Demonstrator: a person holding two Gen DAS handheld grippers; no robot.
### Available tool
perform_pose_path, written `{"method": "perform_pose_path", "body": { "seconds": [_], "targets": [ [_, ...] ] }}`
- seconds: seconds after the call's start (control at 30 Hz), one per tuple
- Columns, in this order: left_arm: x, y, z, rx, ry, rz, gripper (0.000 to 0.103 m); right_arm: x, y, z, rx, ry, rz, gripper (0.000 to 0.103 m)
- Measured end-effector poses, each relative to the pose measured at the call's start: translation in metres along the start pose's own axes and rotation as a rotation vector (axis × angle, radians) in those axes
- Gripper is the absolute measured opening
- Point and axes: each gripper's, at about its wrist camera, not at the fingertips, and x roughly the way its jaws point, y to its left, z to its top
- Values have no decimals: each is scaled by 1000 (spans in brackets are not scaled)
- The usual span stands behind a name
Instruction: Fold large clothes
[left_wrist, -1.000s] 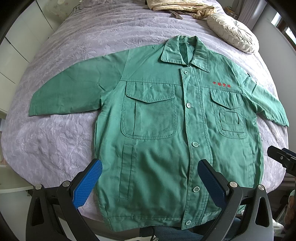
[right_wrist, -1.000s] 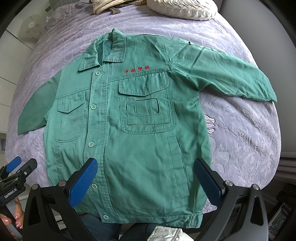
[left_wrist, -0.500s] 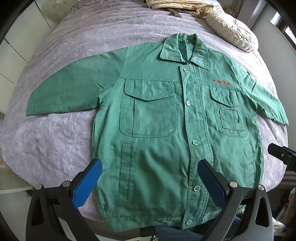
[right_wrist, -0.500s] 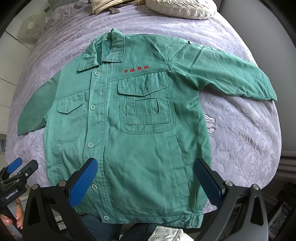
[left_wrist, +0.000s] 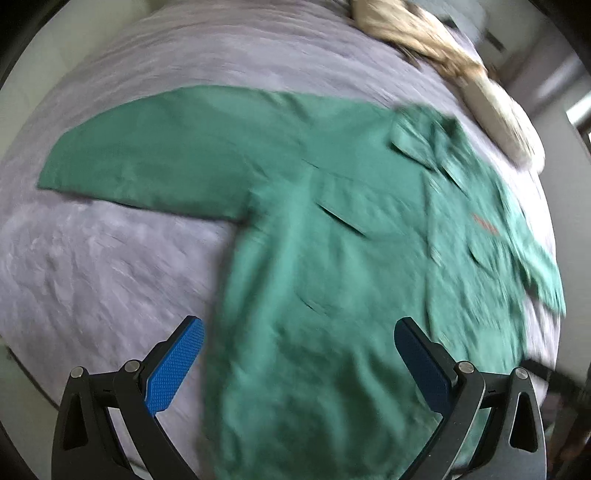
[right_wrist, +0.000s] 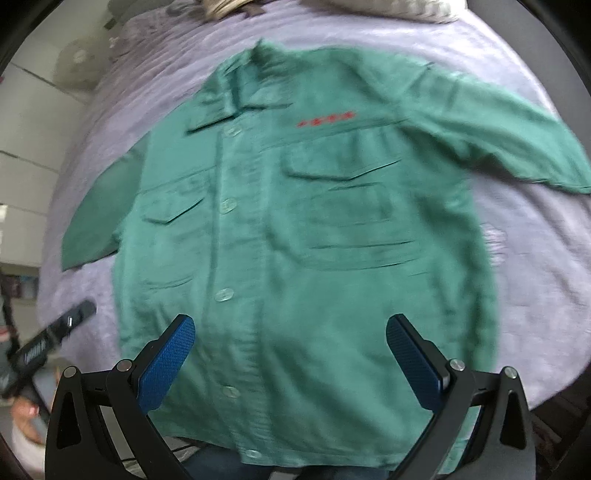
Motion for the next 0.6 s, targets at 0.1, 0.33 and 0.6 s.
{"method": "perform_pose_path", "body": {
  "seconds": [0.1,0.33,0.6],
  "targets": [
    [8,58,23,-108,-78,16,103,30,26,-6,-38,37,43,103],
    [37,197,73,-358,-218,71,103,85,88,-4,-164,56,84,103],
    [90,278,104,-491,-235,27,103,126,147,10,-250,51,150,103]
  ]
}}
